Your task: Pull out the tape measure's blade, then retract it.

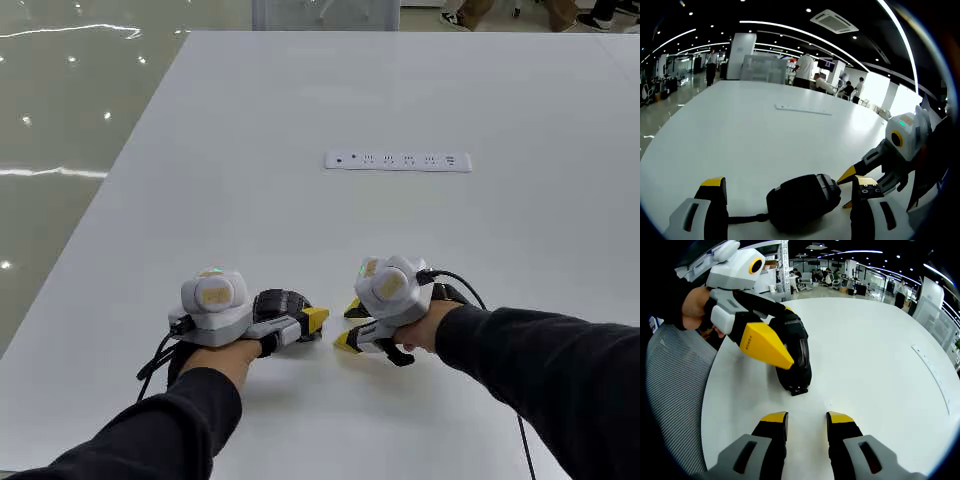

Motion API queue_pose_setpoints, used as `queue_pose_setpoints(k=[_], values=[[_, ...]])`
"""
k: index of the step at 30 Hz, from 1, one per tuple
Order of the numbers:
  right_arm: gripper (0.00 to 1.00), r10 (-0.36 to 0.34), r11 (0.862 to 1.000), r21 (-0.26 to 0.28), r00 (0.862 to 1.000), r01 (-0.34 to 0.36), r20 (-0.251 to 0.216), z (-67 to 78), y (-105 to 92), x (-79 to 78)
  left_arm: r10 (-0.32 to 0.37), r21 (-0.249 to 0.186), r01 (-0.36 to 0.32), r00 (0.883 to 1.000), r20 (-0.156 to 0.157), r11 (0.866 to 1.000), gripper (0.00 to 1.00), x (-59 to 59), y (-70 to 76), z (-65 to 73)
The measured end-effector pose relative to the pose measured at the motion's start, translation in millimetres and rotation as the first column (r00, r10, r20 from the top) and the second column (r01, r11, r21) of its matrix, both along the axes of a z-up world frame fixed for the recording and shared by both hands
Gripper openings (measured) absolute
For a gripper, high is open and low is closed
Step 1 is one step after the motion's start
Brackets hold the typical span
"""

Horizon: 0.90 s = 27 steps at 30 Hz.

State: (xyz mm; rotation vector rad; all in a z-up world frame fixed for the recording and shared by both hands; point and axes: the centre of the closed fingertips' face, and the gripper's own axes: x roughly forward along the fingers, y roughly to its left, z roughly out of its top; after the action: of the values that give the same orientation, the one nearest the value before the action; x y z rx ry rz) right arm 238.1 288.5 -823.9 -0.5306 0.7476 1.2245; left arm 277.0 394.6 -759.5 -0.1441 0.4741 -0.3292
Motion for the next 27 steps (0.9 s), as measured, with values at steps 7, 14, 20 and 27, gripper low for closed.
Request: queue_pose_setpoints(k=[7,14,20,27], values=[[0.34,-0.069,0.996,0.054,0.997,0.067,0.025,16.1,-17.4,-3.4,-0.088,-0.067,0.083,0.993,-0.083,0.994,1.0,-9.1,-3.5,1.6],[0.43,-0.101,0.992,0.083,0.992,0.096,0.069,35.9,-37.4,-5.2,-0.202,-0.062,0.199,0.978,-0.058,0.978,1.0,-21.4,-0.8,10.8],[0.48,-0.187,0.974,0.145,0.978,0.173,0.093,58.1,-69.8,-8.8,-0.227,-0.015,0.226,0.971,-0.071,0.974,1.0,-40.1,27.6,10.4],[0.65,-0.222,0.971,0.131,0.96,0.201,0.172,65.4,-124.4,-22.6,-0.243,0.08,0.246,0.969,-0.047,0.966,1.0,-56.2,66.9,14.3]])
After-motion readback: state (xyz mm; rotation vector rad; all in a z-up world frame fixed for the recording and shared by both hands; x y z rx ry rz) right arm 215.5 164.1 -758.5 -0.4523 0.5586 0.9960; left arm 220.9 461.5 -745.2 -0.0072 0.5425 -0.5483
